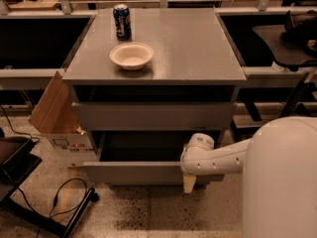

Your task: Open middle drawer

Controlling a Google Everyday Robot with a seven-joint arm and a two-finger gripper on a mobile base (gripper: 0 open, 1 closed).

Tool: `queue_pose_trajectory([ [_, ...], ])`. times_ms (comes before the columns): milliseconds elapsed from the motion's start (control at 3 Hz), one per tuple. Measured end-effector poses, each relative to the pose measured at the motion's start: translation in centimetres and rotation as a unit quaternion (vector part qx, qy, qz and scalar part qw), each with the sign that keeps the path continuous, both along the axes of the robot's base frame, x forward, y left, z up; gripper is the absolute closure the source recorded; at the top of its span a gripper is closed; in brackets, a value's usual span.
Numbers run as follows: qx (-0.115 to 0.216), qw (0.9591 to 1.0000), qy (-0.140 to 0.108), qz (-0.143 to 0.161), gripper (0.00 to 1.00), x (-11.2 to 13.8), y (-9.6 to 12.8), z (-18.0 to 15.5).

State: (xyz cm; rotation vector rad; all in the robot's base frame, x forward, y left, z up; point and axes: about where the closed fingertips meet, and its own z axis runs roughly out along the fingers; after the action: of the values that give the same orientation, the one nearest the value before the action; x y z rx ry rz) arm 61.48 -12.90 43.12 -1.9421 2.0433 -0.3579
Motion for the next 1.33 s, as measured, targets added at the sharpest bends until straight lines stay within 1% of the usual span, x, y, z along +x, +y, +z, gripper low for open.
queue_pose_trajectory([
  [333, -0.001, 1.0000, -0.001, 0.000, 0.18, 0.0, 0.0, -0.4],
  [667, -0.027, 0.9991, 0.030, 0.014, 0.39, -1.8, 0.3, -0.3],
  [1000, -0.067, 0.9936, 0.088, 0.022, 0.63, -5.5, -0.3, 0.7],
  [1333, -0.067, 0.9936, 0.088, 0.022, 0.86, -5.5, -0.3, 0.7],
])
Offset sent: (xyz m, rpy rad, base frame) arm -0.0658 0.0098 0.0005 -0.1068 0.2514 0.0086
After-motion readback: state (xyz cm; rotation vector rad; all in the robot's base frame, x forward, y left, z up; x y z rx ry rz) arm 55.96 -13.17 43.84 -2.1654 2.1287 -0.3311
